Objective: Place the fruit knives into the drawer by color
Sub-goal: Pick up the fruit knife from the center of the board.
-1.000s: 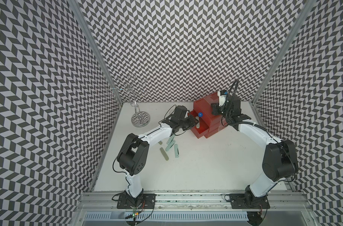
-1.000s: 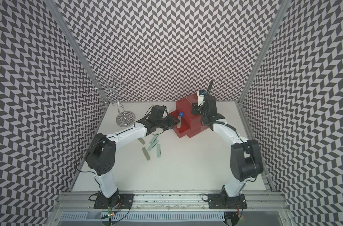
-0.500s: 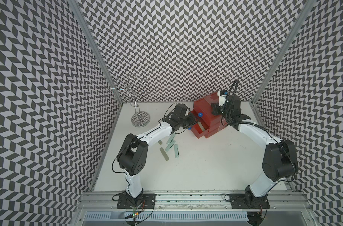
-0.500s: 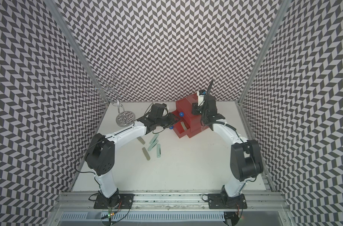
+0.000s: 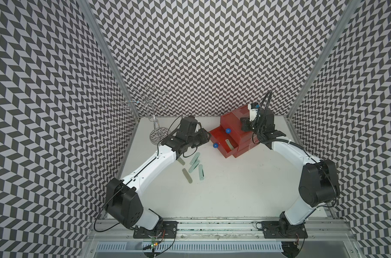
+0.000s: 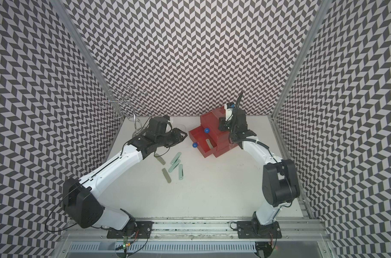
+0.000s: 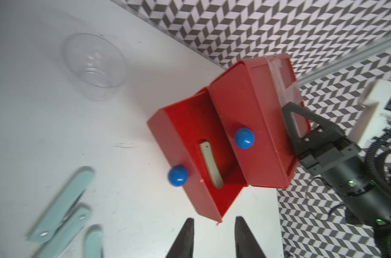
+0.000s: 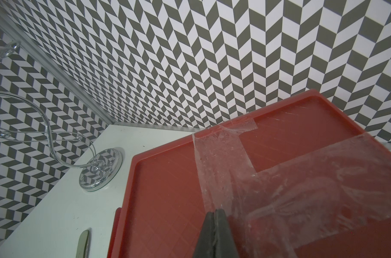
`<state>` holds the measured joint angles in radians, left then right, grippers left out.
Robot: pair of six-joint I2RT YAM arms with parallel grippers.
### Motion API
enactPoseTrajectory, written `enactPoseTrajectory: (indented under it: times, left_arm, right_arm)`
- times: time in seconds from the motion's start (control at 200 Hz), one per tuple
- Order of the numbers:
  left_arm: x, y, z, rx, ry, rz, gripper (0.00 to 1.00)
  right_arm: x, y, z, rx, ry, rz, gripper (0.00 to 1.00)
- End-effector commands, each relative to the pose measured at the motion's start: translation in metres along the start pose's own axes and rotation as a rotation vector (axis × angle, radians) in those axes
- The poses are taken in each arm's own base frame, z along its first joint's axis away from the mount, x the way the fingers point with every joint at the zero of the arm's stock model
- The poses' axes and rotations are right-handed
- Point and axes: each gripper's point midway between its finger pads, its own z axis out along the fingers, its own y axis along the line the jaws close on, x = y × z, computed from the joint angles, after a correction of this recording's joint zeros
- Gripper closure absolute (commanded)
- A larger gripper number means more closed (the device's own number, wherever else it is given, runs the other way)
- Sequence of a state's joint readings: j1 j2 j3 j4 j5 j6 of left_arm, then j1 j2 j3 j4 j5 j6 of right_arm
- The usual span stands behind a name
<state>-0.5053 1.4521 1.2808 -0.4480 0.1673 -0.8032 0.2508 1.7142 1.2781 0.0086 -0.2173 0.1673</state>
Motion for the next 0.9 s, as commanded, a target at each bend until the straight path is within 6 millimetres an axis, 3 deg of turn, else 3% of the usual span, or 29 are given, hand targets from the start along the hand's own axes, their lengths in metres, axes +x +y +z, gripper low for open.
enactPoseTrajectory:
  times: [0.0, 0.26, 0.391, 0.611, 0.896]
  left_arm:
    - [0.018, 0.058, -0.008, -0.170, 0.055, -0.008, 0.66]
    - [0.036, 0.142, -0.017, -0.339, 0.114, -0.090, 0.66]
    - [0.042, 0.173, -0.019, -0.401, 0.133, -0.127, 0.66]
    - [0.047, 0.208, -0.015, -0.491, 0.160, -0.159, 0.65]
    - [0.046, 0.243, 0.016, -0.597, 0.225, -0.177, 0.65]
  right_arm:
    - [0.210, -0.033, 0.002, 0.098, 0.626, 0.175, 1.00]
    - [0.209, -0.032, 0.002, 0.097, 0.624, 0.174, 1.00]
    - [0.208, -0.032, 0.002, 0.095, 0.623, 0.175, 1.00]
    - [0.208, -0.031, 0.002, 0.090, 0.623, 0.176, 1.00]
    - [0.207, -0.031, 0.002, 0.085, 0.621, 0.175, 1.00]
